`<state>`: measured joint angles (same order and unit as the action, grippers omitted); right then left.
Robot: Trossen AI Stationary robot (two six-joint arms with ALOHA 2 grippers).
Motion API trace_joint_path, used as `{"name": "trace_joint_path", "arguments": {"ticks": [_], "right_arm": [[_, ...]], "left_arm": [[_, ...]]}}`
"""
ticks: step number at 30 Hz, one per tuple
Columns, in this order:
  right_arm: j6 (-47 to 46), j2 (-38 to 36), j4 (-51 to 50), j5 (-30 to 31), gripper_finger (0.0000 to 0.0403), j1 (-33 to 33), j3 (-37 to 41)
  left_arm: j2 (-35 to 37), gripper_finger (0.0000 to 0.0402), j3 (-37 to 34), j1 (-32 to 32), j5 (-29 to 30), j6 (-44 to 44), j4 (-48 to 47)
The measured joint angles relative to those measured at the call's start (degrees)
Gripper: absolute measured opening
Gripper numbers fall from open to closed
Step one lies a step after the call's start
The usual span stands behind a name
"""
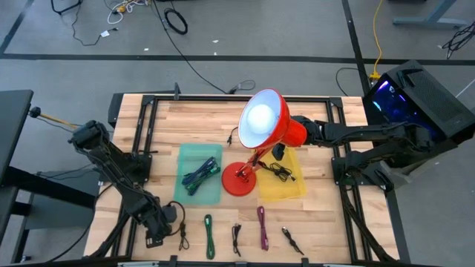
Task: Pick & Place USB Port
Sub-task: Put the black charger cable into the yellow bin
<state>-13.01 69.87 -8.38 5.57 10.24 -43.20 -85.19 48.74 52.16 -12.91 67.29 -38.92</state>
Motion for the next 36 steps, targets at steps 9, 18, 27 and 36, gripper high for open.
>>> {"name": "trace_joint_path", "arguments": {"ticks": [9,18,27,36], "right_arm": [[0.0,2.19,-0.02,-0.18,0.0119,0.0,0.0],[0.74,2.66,1.22,-0.13,0.0119,-0.01,0.0],[1.48,2.66,2.2,-0.57,0.0119,0.0,0.0],[1.49,2.64,2.2,-0.53,0.0119,-0.01,0.0]], "left_arm": [[0.02,0.0174,-0.4,0.13,5.92,-3.97,-6.24],[0.04,0.0174,-1.89,0.02,10.49,-8.65,-6.33],[0.07,0.0174,-1.89,0.07,11.62,-10.08,-6.39],[0.07,0.0174,-1.91,0.18,8.3,-10.48,-3.36]]}}
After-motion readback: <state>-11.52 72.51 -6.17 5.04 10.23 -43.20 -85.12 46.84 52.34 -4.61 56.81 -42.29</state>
